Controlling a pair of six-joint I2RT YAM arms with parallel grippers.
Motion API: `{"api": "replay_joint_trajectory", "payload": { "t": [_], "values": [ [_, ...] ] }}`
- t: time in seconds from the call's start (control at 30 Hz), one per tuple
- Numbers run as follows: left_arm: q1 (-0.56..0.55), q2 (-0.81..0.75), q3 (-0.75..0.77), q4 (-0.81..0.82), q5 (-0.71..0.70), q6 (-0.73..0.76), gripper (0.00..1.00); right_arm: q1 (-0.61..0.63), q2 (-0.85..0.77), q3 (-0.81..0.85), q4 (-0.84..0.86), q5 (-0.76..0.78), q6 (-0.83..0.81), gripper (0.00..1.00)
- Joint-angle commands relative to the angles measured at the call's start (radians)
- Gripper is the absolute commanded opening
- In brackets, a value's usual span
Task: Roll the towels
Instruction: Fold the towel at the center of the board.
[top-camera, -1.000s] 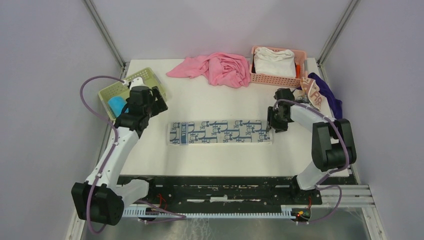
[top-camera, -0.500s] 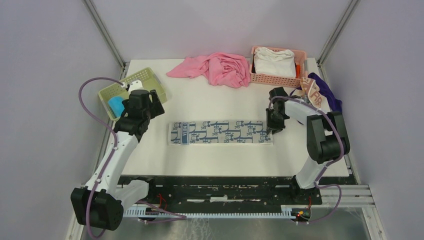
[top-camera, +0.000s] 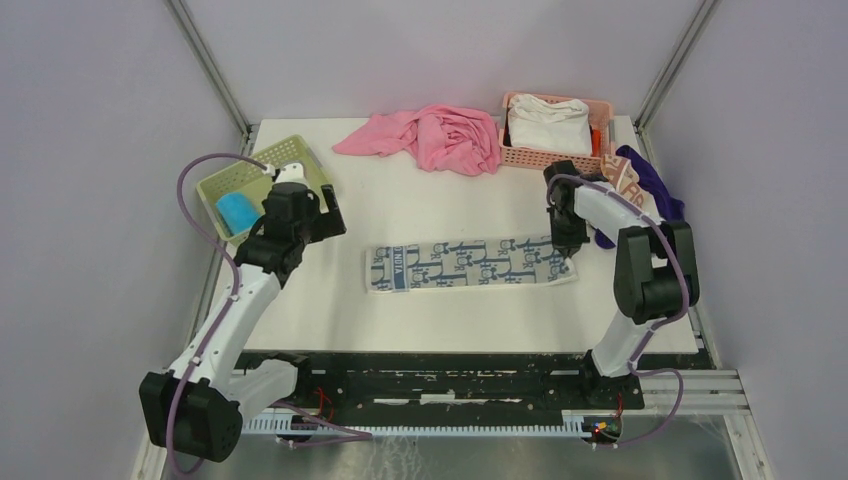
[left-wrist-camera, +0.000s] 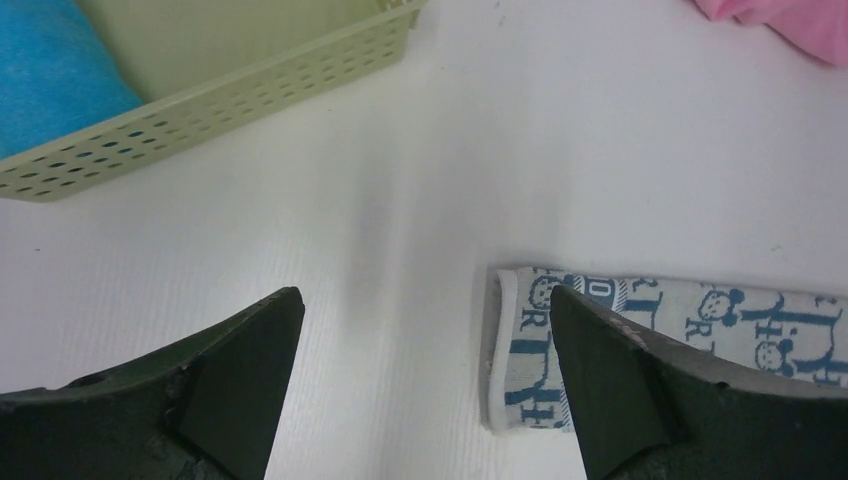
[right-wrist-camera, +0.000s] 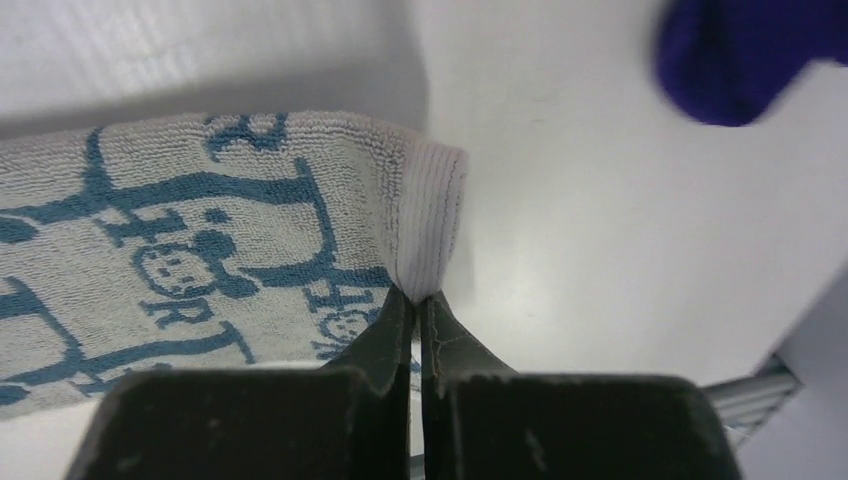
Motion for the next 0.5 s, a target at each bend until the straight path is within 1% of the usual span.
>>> {"api": "replay_joint_trajectory", "payload": {
  "t": [0.0,0.07,0.17,0.2,0.27,0.4,0.47],
  "values": [
    [-0.022,0.021,0.006,0.055,0.116,0.037,0.99,-0.01,-0.059,0.127,-0.132,0.33,-0.042,0.0],
    [-0.03,0.034,0.01,0.058,0.172,0.03,0.99,-0.01,-0.07,0.157,-0.161,0.398,-0.038,0.0],
    [-0.041,0.056,-0.008,0.082,0.268,-0.006,0.99,0.007,-0.086,0.2,-0.192,0.362,-0.039,0.0],
    [-0.044,0.061,-0.02,0.097,0.297,-0.032,0.99,0.019,-0.09,0.212,-0.202,0.327,-0.04,0.0],
    [-0.049,0.07,-0.054,0.141,0.355,-0.097,1.0,0.044,-0.1,0.226,-0.214,0.203,-0.042,0.0],
    [-0.058,0.109,-0.142,0.261,0.451,-0.24,0.93,0.119,-0.124,0.235,-0.201,0.002,-0.012,0.01],
    [-0.063,0.139,-0.16,0.297,0.485,-0.285,0.91,0.164,-0.116,0.256,-0.202,-0.044,0.009,0.01]
  ]
}}
